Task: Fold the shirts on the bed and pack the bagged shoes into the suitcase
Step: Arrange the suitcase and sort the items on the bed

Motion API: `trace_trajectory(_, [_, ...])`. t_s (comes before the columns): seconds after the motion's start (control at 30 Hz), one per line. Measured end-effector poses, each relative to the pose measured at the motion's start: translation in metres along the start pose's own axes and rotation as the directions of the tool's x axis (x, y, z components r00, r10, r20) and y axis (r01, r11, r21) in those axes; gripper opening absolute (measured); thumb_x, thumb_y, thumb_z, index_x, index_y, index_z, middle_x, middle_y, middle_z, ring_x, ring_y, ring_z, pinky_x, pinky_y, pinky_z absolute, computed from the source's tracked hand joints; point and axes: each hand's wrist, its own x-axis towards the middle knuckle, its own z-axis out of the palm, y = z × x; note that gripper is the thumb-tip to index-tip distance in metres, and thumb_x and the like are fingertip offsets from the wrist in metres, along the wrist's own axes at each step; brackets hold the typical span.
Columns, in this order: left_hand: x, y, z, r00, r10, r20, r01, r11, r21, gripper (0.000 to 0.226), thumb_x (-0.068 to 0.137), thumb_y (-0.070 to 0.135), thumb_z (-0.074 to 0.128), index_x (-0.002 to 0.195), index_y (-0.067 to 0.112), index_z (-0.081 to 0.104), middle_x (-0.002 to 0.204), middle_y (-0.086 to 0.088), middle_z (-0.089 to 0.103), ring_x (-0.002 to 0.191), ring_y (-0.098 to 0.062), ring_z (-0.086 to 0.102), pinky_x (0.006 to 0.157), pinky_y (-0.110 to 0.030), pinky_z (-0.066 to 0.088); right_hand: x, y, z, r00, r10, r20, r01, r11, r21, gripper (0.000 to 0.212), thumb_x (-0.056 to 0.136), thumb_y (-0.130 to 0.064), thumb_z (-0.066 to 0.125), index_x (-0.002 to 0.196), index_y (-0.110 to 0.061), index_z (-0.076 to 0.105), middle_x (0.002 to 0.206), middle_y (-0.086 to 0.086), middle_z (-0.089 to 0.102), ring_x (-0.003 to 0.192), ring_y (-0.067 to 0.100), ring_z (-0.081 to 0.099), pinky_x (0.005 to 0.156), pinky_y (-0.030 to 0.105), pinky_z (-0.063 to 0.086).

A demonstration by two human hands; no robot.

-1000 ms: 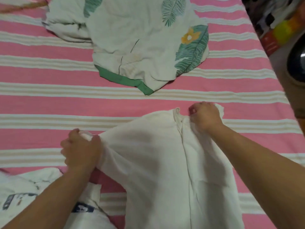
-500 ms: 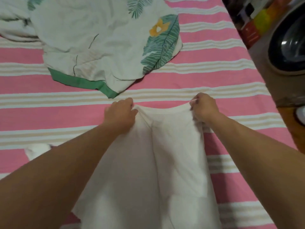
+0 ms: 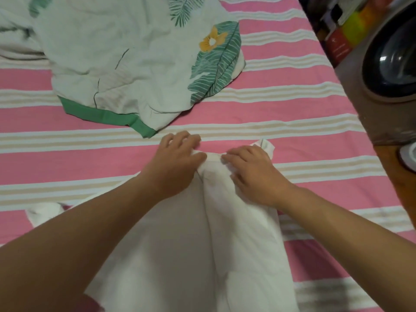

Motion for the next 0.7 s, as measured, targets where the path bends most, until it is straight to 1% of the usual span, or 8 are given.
trace_trajectory(0.07, [0.000,0.001,0.002,0.990,0.138,0.012,-0.136,0.987,-0.088,0.032,0.085,0.028,0.049,0.109,0.020,0.070,0.122,-0.005,0.060,0.117,-0.030,0.052,0.095,-0.044,0.037,0.004,0.006,-0.001,0.997,0.042,0.057,-0.040,0.999,-0.036,0.049,0.087,-0.036,0.045,0.131,-0.018,0.059,0.113,0.004,0.062,0.108,0.032,0.052,0.101,0.045,0.035])
trace_trajectory(0.13, [0.003,0.005,0.002,0.987,0.124,0.106,-0.102,0.976,-0.195,0.043,0.085,0.042,0.040,0.109,0.021,0.069,0.116,0.000,0.061,0.110,-0.026,0.055,0.092,-0.041,0.038,0.001,0.010,-0.005,1.000,-0.005,-0.010,0.005,1.000,0.017,0.033,0.089,-0.022,0.054,0.118,-0.015,0.068,0.095,0.003,0.061,0.093,0.031,0.054,0.089,0.041,0.038])
trace_trajectory(0.23, [0.009,0.005,0.005,0.980,0.052,0.191,-0.002,0.967,-0.253,0.049,0.082,0.060,0.043,0.106,0.025,0.067,0.116,0.003,0.056,0.107,-0.023,0.052,0.091,-0.038,0.036,-0.016,0.009,-0.016,0.999,-0.044,-0.013,0.045,0.990,0.135,0.022,0.091,-0.006,0.058,0.106,-0.013,0.072,0.091,-0.002,0.054,0.088,0.023,0.052,0.076,0.037,0.044])
trace_trajectory(0.37, [0.022,0.012,-0.001,0.966,-0.016,0.256,0.075,0.972,-0.221,0.017,0.095,0.042,0.058,0.102,0.027,0.063,0.116,0.006,0.051,0.107,-0.020,0.045,0.088,-0.032,0.025,-0.018,0.009,-0.041,0.993,0.049,0.109,-0.080,0.949,0.305,0.025,0.077,-0.010,0.045,0.084,-0.016,0.068,0.088,-0.010,0.058,0.084,0.012,0.054,0.075,0.031,0.044])
trace_trajectory(0.43, [0.028,0.019,-0.004,0.958,-0.188,0.218,0.242,0.937,-0.253,0.013,0.097,0.036,0.057,0.088,0.027,0.058,0.101,0.006,0.052,0.098,-0.019,0.048,0.083,-0.034,0.031,-0.006,0.013,-0.048,0.971,0.139,0.194,-0.205,0.903,0.379,0.030,0.078,-0.002,0.047,0.078,-0.020,0.071,0.083,-0.013,0.066,0.080,0.006,0.058,0.074,0.028,0.043])
trace_trajectory(0.5, [0.035,0.026,-0.002,0.909,-0.363,0.204,0.409,0.868,-0.282,0.022,0.096,0.035,0.060,0.076,0.028,0.051,0.090,0.005,0.051,0.091,-0.021,0.048,0.080,-0.036,0.036,0.008,0.020,-0.046,0.965,0.183,0.186,-0.229,0.937,0.264,0.041,0.079,0.006,0.048,0.091,-0.023,0.075,0.094,-0.009,0.070,0.089,0.011,0.060,0.079,0.029,0.046])
trace_trajectory(0.6, [0.036,0.034,0.006,0.884,-0.432,0.178,0.465,0.852,-0.242,0.019,0.094,0.032,0.059,0.078,0.029,0.051,0.089,0.005,0.051,0.090,-0.020,0.044,0.078,-0.036,0.033,0.023,0.030,-0.038,0.947,0.156,0.280,-0.172,0.984,0.035,0.035,0.090,-0.006,0.055,0.113,-0.028,0.069,0.111,-0.008,0.064,0.101,0.018,0.059,0.088,0.035,0.050])
trace_trajectory(0.7, [0.032,0.030,0.010,0.916,-0.363,0.170,0.395,0.888,-0.237,0.012,0.097,0.033,0.056,0.087,0.026,0.056,0.095,0.003,0.053,0.093,-0.021,0.045,0.080,-0.036,0.036,0.027,0.038,-0.041,0.885,0.145,0.442,-0.148,0.989,-0.029,0.024,0.088,-0.012,0.059,0.084,-0.035,0.057,0.100,-0.011,0.054,0.092,0.018,0.055,0.076,0.034,0.047])
